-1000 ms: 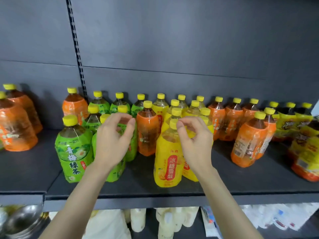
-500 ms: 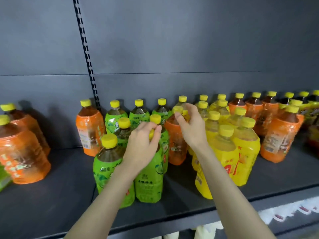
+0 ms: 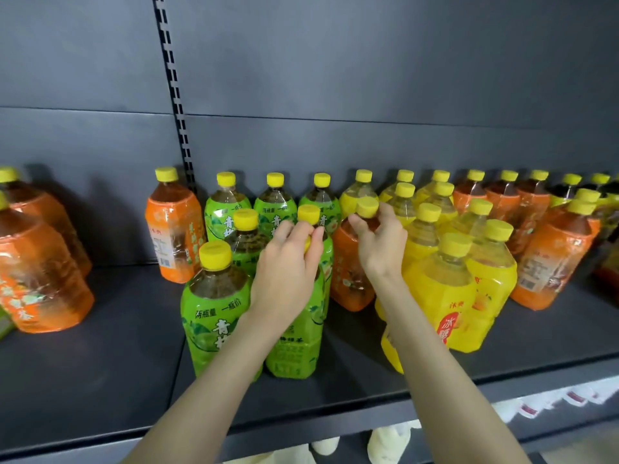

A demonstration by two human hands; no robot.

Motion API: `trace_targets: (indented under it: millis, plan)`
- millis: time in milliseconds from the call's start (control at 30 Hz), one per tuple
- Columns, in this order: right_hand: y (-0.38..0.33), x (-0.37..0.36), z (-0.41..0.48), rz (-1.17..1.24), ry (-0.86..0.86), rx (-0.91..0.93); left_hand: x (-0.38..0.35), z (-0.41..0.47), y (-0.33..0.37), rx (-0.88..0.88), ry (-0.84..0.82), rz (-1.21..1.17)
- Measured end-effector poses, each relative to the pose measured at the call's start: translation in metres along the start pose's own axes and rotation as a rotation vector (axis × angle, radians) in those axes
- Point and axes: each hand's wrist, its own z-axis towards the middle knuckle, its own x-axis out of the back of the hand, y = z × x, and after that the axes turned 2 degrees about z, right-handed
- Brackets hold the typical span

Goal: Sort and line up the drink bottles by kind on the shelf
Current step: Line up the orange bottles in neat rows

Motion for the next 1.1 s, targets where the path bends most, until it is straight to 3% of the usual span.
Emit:
trace_targets:
  millis: [333, 700, 933, 1100]
  plan:
    - [-0.025, 0.035, -0.038, 0.07, 0.046, 0.08, 0.001, -0.004, 0.003, -0.001, 0.017, -0.001]
    - [-0.089, 0.085, -0.063, 0.347, 0.091, 0.227, 0.029, -0.012, 0.025, 0.015, 0.09, -0.17]
    - [-0.118, 0.128, -0.086, 0.645, -0.129, 0.212, 0.056, -0.043, 0.067, 0.131, -0.295, -0.801]
    - [-0.118, 0.11, -0.119, 0.79, -0.303, 0.128, 0.079, -0.082, 0.058, 0.248, -0.141, -0.84]
